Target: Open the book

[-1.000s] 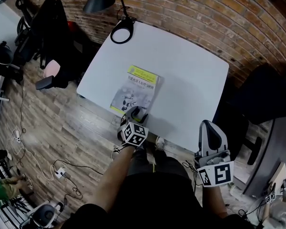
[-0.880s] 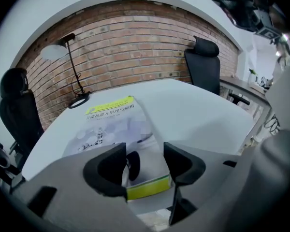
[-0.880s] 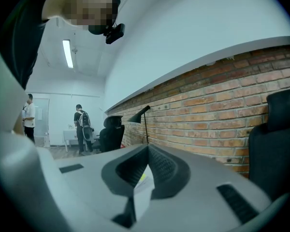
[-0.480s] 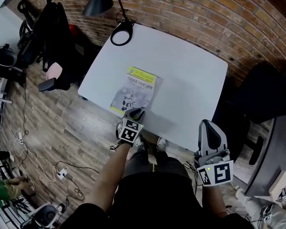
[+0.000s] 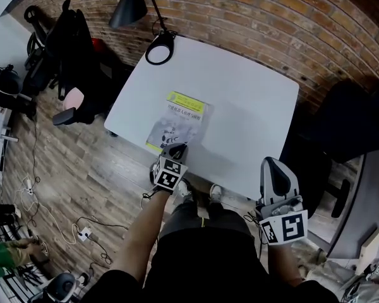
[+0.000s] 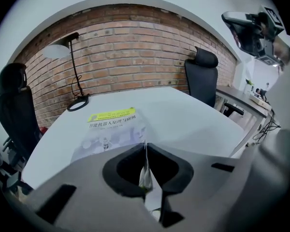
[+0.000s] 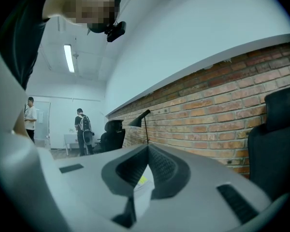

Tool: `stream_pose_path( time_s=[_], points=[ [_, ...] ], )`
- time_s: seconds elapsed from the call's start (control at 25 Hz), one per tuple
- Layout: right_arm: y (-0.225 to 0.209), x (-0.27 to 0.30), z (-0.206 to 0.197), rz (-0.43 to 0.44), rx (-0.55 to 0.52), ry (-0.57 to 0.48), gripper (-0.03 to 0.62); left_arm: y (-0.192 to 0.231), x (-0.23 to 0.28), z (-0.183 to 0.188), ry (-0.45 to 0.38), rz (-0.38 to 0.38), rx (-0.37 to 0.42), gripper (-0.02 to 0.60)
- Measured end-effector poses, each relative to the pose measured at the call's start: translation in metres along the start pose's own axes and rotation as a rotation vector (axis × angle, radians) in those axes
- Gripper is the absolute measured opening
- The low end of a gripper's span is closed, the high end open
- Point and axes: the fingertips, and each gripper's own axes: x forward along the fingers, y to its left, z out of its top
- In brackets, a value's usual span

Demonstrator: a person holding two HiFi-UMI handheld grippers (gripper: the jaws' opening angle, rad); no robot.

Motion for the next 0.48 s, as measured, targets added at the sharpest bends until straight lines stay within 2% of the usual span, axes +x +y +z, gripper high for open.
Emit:
stream_pose_path(
  time_s=[0.32,0.48],
  points=[
    [0.007,0.009,-0.001,0.028,0.013,-0.018,0.011,0.018,-0.018,0.023,-0.062,0.03,0.002,0.037],
    [0.013,0.016,-0.002,0.044,0.015,-0.02,0.011,0.026,-0.031,0.034,-0.076,0.033,-0.022,0.037]
  ],
)
